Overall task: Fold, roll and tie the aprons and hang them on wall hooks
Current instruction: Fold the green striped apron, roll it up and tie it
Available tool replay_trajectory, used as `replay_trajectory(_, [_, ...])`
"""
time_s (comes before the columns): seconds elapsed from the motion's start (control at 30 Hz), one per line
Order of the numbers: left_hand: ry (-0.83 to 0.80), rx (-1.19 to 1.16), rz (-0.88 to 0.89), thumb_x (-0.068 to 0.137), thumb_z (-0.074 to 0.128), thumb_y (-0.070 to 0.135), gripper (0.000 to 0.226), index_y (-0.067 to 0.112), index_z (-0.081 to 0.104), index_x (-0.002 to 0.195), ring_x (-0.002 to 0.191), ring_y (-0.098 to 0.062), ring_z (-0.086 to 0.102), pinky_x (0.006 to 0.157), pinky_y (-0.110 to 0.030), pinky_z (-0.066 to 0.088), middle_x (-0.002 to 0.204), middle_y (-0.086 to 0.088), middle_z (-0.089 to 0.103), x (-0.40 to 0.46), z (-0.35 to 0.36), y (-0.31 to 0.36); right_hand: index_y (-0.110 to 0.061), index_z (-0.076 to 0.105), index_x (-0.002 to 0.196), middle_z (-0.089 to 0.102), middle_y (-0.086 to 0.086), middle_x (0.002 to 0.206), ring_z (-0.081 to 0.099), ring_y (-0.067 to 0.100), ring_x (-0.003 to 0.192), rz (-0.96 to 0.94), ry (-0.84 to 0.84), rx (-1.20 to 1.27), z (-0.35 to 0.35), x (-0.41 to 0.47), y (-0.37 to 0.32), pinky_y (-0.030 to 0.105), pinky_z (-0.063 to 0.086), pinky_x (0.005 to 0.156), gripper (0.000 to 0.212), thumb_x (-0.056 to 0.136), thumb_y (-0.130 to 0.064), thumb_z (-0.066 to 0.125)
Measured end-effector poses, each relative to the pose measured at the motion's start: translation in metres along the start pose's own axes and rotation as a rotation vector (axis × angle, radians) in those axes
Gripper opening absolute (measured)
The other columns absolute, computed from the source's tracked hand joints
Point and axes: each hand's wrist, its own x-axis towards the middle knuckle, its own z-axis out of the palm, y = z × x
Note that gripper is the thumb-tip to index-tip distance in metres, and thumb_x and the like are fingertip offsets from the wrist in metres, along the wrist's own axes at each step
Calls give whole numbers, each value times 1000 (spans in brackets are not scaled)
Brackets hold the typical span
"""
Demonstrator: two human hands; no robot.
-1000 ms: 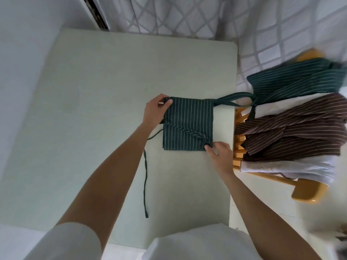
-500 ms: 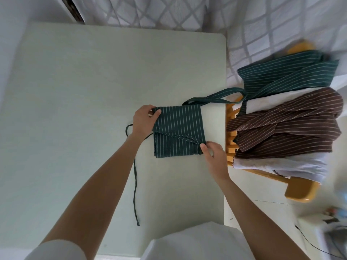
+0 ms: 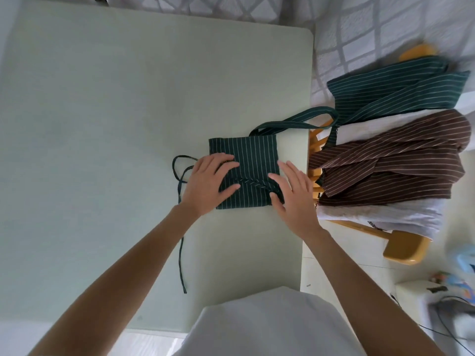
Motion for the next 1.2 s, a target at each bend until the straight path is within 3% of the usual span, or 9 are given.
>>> replay_trajectory(0.2, [-438,146,-53,79,47,71,90,25,15,149,145,-13,-4,116,-46,-7,158,3,9,-47,11,-5,-16,49,135,39,7,147,27,23,140,-385,-463,-306,-4,24,32,50,13,115,62,92,-56,31])
replay_trajectory(0.4, [-397,173,13,66,68,64,95,23,32,144,138,-25,23,114,-42,6,149,-2,33,-35,2,-14,-16,50,134,51,12,133,42,27,130,-514,-455,-369,-8,32,41,51,10,114,76,72,-57,67])
replay_trajectory(0.5, [-336,105,25,65,72,59,95,20,34,143,134,-25,32,113,-39,15,145,-5,38,-32,2,-18,-15,56,129,58,10,126,50,25,124,-526,-410,-223,-8,36,45,52,21,111,60,77,-42,72])
replay_trajectory(0.6, [-311,-22,-54,66,74,56,101,17,26,146,132,-24,36,112,-32,14,144,-6,38,-28,-4,-20,-16,63,119,63,5,121,58,13,112,-227,-446,146,-17,50,42,46,16,114,34,90,-32,60])
replay_trajectory(0.67, [-351,-80,-138,68,72,58,102,19,21,147,133,-24,34,113,-31,13,146,-3,37,-25,-9,-22,-12,65,112,68,3,104,62,5,79,-26,-457,324,-23,63,37,39,33,107,27,93,-29,56])
replay_trajectory(0.7, [-357,-118,-195,69,71,59,100,21,21,147,133,-23,35,113,-33,17,145,-2,39,-23,-12,-22,-11,65,108,69,-1,91,59,0,67,44,-430,383,-24,70,34,32,45,90,25,93,-28,55])
replay_trajectory(0.8, [-175,-307,-461,80,62,54,68,17,44,135,115,-15,55,99,-33,43,128,0,57,-9,-11,-14,-15,59,93,56,-12,69,53,-5,56,187,-350,381,-22,89,26,12,32,53,21,97,-33,48])
replay_trajectory(0.93, [73,-324,-826,91,50,49,37,16,64,99,84,-12,64,73,-23,43,94,2,71,15,-3,-1,-20,52,97,61,2,76,56,19,69,290,-272,282,-11,102,23,29,31,60,31,97,-47,37])
replay_trajectory(1.2, [137,-317,-1047,94,48,43,34,14,65,97,84,-15,61,77,-25,36,92,4,69,31,5,-1,-21,42,129,61,3,104,58,21,99,503,-233,391,8,101,31,37,45,84,60,82,-54,61])
